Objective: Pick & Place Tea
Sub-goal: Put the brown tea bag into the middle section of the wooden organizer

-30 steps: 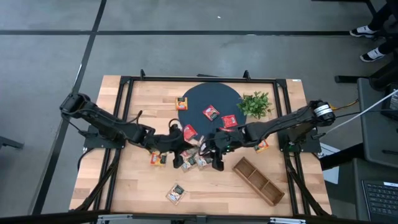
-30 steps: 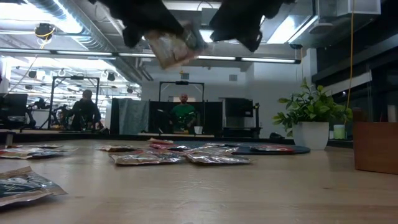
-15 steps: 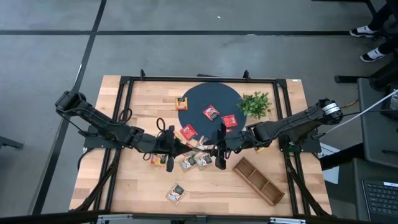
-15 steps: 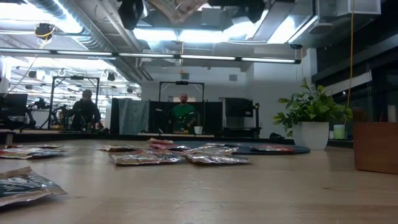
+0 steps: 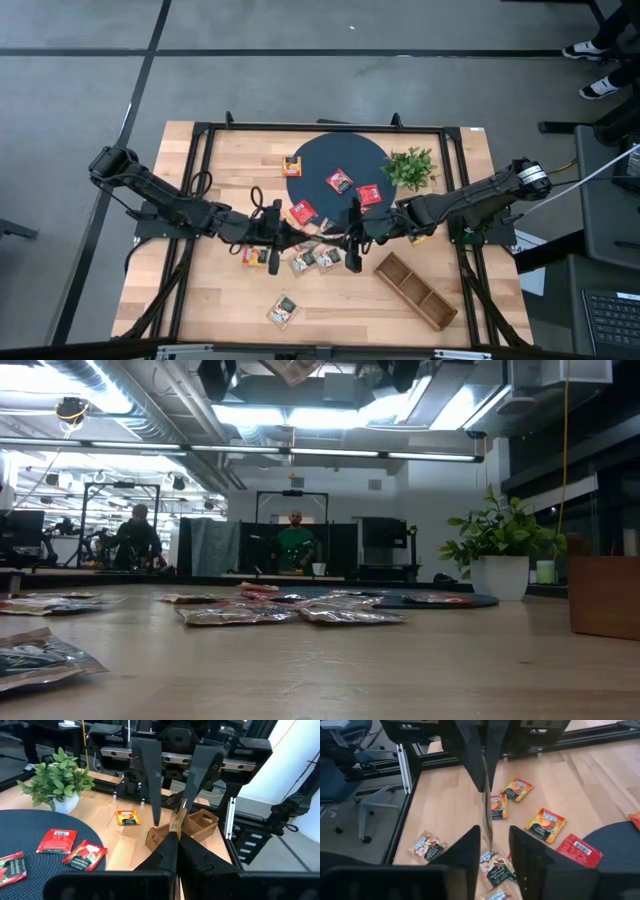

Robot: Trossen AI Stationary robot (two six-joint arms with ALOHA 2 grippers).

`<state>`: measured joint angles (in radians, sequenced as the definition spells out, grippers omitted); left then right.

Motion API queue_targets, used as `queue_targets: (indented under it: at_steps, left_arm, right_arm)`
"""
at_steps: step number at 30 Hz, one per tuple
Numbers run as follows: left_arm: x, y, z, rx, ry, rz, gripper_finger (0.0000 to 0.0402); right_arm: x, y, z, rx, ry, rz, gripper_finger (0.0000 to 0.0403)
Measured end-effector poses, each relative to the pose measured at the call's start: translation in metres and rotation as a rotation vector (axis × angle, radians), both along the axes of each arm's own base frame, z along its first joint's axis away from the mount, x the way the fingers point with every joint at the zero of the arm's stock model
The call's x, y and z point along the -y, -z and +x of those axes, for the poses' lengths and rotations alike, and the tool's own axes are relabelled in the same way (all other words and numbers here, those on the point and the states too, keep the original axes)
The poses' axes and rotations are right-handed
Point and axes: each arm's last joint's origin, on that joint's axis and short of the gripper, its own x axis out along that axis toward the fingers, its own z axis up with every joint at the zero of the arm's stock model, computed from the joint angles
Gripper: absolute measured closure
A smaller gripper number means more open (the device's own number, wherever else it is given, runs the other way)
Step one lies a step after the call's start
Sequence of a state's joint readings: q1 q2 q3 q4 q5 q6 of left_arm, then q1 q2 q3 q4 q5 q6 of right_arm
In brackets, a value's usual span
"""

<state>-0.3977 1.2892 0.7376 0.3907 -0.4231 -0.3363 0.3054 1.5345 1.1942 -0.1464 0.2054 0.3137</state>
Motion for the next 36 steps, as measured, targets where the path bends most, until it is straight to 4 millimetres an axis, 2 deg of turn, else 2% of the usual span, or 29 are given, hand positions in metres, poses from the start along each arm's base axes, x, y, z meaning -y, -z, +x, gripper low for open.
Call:
queue_targets:
  at_steps: [5, 12, 16, 19, 23, 27, 31, 36]
  left_arm:
    - [-0.002, 0.000, 0.001, -0.002, -0.001, 0.026, 0.0400]
    - [-0.001, 0.002, 0.001, -0.016, 0.012, 0.056, 0.0390]
    - [0.002, 0.004, -0.001, -0.042, 0.035, 0.072, 0.0358]
    - [0.005, 0.006, -0.003, -0.063, 0.051, 0.082, 0.0328]
    - [0.007, 0.010, -0.005, -0.104, 0.061, 0.100, 0.0296]
    - [0.007, 0.017, -0.003, -0.141, 0.061, 0.116, 0.0282]
    - [0.009, 0.025, 0.001, -0.170, 0.066, 0.127, 0.0279]
    - [0.011, 0.034, 0.005, -0.200, 0.071, 0.145, 0.0281]
  right_arm:
    - [-0.002, -0.001, 0.000, 0.000, -0.056, 0.031, 0.0392]
    - [-0.003, 0.002, -0.002, -0.058, -0.054, 0.158, 0.0398]
    - [-0.004, 0.007, -0.008, -0.183, -0.060, 0.218, 0.0399]
    - [-0.001, 0.002, -0.014, -0.294, -0.009, 0.247, 0.0399]
    - [0.000, -0.011, -0.026, -0.487, 0.041, 0.320, 0.0400]
    - [-0.008, -0.021, -0.047, -0.692, 0.106, 0.360, 0.0401]
    - [-0.024, -0.021, -0.071, -0.865, 0.195, 0.397, 0.0401]
    - [-0.053, -0.023, -0.101, -0.945, 0.311, 0.460, 0.0401]
